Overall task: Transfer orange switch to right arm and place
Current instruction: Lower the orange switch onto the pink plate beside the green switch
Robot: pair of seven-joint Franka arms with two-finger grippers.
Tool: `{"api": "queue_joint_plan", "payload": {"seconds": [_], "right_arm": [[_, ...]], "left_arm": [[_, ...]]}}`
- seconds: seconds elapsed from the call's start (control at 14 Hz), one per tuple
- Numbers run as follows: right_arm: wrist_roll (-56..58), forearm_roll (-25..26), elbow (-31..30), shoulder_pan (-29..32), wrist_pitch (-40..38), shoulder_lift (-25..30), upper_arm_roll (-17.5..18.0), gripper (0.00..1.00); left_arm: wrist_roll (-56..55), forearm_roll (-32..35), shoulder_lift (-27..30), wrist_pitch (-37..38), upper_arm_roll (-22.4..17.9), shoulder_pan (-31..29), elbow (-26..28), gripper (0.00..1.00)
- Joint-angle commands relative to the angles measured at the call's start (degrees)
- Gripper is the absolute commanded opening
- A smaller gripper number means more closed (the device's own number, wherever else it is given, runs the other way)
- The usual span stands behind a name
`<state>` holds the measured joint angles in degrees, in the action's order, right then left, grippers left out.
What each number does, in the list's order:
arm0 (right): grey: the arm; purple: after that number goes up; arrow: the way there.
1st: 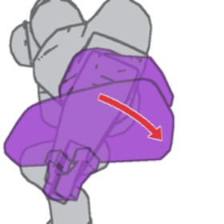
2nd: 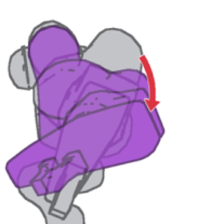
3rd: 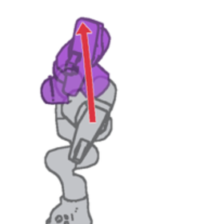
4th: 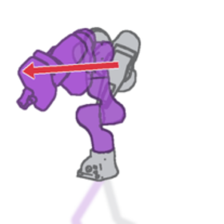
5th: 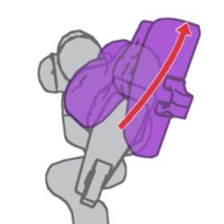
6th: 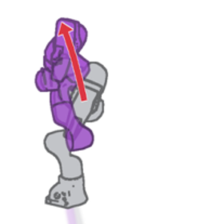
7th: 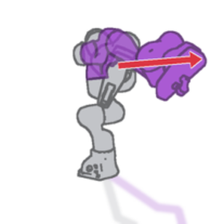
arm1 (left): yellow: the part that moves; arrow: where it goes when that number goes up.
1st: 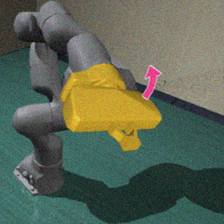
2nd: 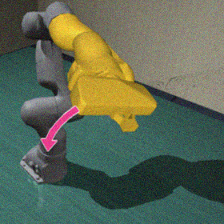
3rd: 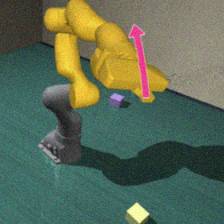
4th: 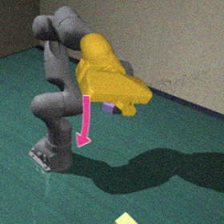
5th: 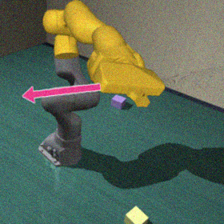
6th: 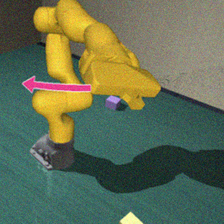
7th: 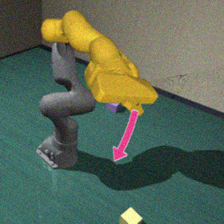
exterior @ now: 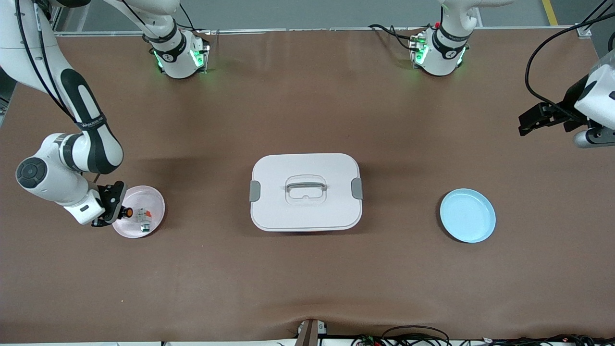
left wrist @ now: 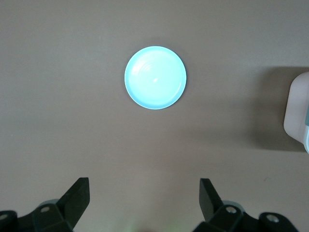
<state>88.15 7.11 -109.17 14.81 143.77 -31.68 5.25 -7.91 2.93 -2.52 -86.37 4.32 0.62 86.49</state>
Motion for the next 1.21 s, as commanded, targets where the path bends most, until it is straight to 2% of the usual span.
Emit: {"api": "queue_joint_plan", "payload": {"seconds": [0.0,0.5,0.57,0.64,1.14], "right_arm": [[0.09,1.33,0.71,1.18,1.86,-1.98,0.73,0.00],[-0.70,1.16,1.24,1.18,2.13,-3.21,0.73,0.00],[-2.70,0.98,1.24,1.27,1.95,-3.21,0.73,0.34],[-4.81,0.89,1.15,1.62,1.69,-3.21,0.73,0.99],[-7.11,0.89,1.33,1.10,-0.32,-2.43,0.82,1.00]], "left_arm": [[0.79,-1.00,0.76,-0.91,-0.54,0.00,1.31,1.00],[0.79,-0.91,0.58,-0.73,-0.54,-0.09,1.40,1.00],[0.88,-0.91,0.76,-0.64,-0.54,-0.18,1.40,1.00],[0.88,-1.08,0.76,-0.56,-0.54,-0.79,1.31,1.00],[0.97,-1.00,0.76,-0.55,-0.54,-0.71,1.31,1.00]]}}
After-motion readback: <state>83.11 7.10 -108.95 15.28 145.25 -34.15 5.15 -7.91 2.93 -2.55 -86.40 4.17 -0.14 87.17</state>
